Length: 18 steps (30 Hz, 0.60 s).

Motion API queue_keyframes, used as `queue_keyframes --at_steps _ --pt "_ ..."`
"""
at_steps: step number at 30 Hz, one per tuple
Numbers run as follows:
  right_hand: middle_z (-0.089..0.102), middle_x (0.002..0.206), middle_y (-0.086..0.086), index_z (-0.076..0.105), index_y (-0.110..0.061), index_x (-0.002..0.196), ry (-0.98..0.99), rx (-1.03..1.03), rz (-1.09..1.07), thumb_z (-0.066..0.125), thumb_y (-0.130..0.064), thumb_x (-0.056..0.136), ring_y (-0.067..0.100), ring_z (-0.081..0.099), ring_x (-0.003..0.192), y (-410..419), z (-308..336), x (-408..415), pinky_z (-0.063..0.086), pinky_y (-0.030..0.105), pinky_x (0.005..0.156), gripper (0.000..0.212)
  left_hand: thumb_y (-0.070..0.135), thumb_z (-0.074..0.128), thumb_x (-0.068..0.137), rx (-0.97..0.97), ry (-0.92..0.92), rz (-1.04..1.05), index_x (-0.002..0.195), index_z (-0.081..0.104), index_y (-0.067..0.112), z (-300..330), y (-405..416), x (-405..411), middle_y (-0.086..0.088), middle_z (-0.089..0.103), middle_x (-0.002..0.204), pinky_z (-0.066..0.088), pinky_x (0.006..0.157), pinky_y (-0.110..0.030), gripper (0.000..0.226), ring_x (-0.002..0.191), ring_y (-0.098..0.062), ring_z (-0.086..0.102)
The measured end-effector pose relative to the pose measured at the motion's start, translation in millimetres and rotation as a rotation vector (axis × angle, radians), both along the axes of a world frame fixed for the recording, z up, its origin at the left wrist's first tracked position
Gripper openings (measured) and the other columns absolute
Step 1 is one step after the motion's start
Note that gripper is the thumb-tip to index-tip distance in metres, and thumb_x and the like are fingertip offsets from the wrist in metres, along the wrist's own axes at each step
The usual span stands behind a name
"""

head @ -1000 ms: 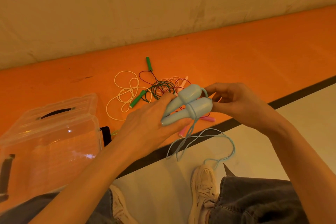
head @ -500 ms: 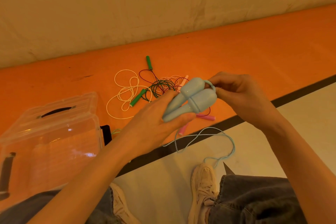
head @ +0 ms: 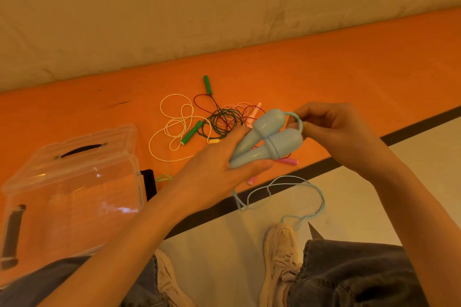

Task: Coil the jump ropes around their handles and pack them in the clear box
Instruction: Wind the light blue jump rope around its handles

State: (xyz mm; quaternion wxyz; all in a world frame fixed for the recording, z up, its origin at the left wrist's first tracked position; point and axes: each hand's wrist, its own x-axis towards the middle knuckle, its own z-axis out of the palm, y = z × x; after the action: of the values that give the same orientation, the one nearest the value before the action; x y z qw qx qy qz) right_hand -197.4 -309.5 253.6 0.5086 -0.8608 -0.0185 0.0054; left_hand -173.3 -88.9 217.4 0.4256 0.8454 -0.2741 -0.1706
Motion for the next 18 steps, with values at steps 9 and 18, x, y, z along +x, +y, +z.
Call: queue_keyframes --at_steps 9,18 --pt "0.074 0.090 0.004 0.070 -0.012 0.101 0.220 0.060 -0.039 0.056 0.000 0.091 0.012 0.071 0.080 -4 4 -4 0.053 0.013 0.067 0.021 0.070 0.045 0.081 0.307 -0.383 0.098 0.126 0.037 0.040 -4 -2 -8 0.009 0.058 0.094 0.040 0.061 -0.033 0.054 0.089 -0.022 0.060" --pt "0.072 0.092 0.017 0.071 -0.006 0.102 0.124 0.218 -0.260 0.063 -0.007 0.087 0.022 0.070 0.080 18 -2 -3 0.060 0.029 0.062 0.017 0.074 0.042 0.077 0.274 -0.252 0.134 0.110 0.034 0.031 -3 -9 -13 0.009 0.050 0.077 0.044 0.061 -0.037 0.055 0.080 -0.026 0.060"
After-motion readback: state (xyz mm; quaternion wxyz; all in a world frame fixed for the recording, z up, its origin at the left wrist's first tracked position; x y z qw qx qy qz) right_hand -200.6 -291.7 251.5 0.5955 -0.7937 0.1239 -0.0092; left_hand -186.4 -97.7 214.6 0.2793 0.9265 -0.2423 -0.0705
